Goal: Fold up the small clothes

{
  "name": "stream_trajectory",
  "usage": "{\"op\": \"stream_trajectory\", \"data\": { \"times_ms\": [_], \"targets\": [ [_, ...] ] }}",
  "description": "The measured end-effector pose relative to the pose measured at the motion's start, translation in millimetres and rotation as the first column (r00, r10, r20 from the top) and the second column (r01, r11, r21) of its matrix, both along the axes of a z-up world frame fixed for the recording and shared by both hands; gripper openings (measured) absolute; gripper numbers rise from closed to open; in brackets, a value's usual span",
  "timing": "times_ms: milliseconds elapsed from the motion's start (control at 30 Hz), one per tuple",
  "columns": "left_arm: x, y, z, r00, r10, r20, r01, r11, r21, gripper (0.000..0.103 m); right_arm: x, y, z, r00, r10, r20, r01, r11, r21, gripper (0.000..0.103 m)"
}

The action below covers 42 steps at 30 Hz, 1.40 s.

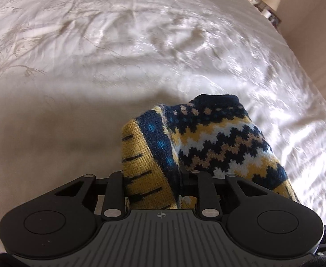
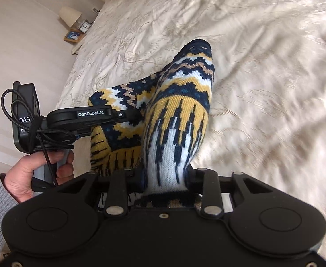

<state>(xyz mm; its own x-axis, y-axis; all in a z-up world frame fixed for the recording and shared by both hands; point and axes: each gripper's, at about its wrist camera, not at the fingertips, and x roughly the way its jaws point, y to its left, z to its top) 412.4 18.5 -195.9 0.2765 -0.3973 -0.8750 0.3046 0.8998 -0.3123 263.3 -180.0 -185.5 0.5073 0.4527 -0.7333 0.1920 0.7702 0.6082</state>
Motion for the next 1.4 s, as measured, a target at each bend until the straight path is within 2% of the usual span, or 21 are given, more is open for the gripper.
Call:
{"op": "stream_trajectory", "data": {
  "times_ms": [200,433,667,767,867,933,967,1000,1067,1167,1233,1267,1400],
  "targets": [
    [-41.1,-32.1,2.2,0.998,-0.066,-0.009,0.066,0.998,-0.002,0.026,-48.7,-19.0,5.2,0.999,-0.042,-0.018,0.041,0.999,-0.015,0.041],
    [-100.5,-76.8,-6.1,0.991,-0.130,-0.039,0.131,0.991,0.007,0.026,-120.4,-51.1,-5.3,0.991,-0.110,-0.073,0.110,0.994,-0.007,0.041],
    [-154.4,-113.0,-15.8,0.994,-0.112,-0.001,0.112,0.991,0.069,0.026,-164.9,-85.5,-29.2,0.985,-0.127,-0.115,0.128,0.992,0.008,0.039],
    [-160.8,-116.4,-13.6,0.996,-0.090,0.020,0.087,0.991,0.097,0.026,-164.3,-87.9,-40.9,0.989,-0.092,-0.118,0.093,0.996,0.003,0.039],
    [-159.3,-113.8,-16.4,0.999,-0.051,0.002,0.051,0.995,0.091,0.026,-158.3,-88.6,-53.3,0.989,-0.049,-0.140,0.048,0.999,-0.007,0.040],
    [-158.6,-112.3,-18.6,0.998,-0.061,-0.006,0.062,0.994,0.091,0.026,-153.6,-88.4,-53.9,0.988,0.000,-0.156,-0.007,0.999,-0.040,0.057],
    [-159.7,-111.2,-18.2,0.998,-0.068,-0.001,0.067,0.994,0.087,0.026,-151.3,-88.2,-50.6,0.987,0.021,-0.158,-0.033,0.997,-0.075,0.060],
    [-159.6,-109.9,-18.4,0.998,-0.070,-0.001,0.069,0.994,0.079,0.026,-150.6,-87.9,-45.9,0.988,0.042,-0.146,-0.057,0.993,-0.101,0.065],
    [-158.9,-106.3,-19.6,0.998,-0.061,-0.012,0.062,0.996,0.059,0.026,-148.7,-95.3,-33.9,0.993,0.067,-0.100,-0.079,0.989,-0.123,0.066],
    [-156.1,-101.0,-21.7,0.999,-0.032,-0.038,0.033,0.999,0.030,0.027,-139.3,-115.1,-20.8,0.998,0.059,-0.019,-0.061,0.991,-0.122,0.076],
    [-153.9,-99.9,-22.7,0.999,-0.017,-0.048,0.018,1.000,0.020,0.030,-125.2,-126.8,-18.2,0.998,0.060,0.008,-0.058,0.991,-0.123,0.076],
    [-152.8,-99.2,-23.0,0.999,-0.014,-0.052,0.015,1.000,0.025,0.035,-122.5,-135.3,-19.6,0.998,0.061,0.012,-0.059,0.990,-0.126,0.076],
    [-148.2,-88.2,-20.7,0.998,0.019,-0.059,-0.018,1.000,0.025,0.039,-98.5,-145.3,-16.7,0.997,0.065,0.035,-0.059,0.987,-0.153,0.076]
  ]
}}
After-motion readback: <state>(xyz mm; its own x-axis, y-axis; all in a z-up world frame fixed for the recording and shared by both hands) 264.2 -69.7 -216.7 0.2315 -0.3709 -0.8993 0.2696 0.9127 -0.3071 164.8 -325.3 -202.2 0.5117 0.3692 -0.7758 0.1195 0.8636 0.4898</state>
